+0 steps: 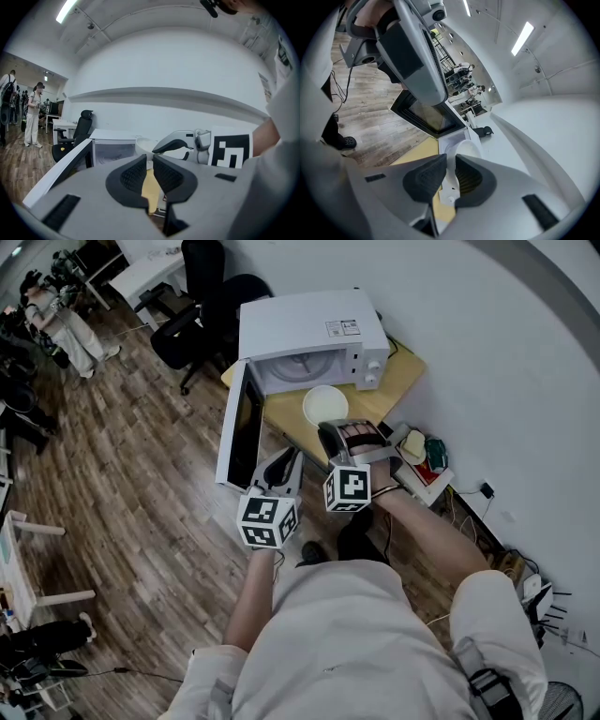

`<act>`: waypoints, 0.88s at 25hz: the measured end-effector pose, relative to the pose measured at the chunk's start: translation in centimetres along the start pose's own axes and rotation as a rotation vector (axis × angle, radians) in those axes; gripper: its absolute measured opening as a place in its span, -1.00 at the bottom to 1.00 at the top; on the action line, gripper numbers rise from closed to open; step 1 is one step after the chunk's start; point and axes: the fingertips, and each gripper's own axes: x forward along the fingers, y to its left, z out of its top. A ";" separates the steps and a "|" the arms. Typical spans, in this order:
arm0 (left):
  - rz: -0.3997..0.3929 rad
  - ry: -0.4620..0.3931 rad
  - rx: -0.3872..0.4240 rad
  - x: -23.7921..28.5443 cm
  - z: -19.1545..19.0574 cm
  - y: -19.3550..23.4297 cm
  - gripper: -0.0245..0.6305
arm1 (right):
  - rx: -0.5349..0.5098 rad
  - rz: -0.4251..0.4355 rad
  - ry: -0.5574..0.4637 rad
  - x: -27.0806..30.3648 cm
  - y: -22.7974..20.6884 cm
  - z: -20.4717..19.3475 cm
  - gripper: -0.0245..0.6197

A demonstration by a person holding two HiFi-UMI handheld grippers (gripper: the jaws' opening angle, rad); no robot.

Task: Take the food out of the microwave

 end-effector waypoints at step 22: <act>0.007 0.006 -0.007 1.0 -0.2 0.5 -0.89 | -0.008 -0.004 0.012 1.4 -0.4 -0.6 -0.76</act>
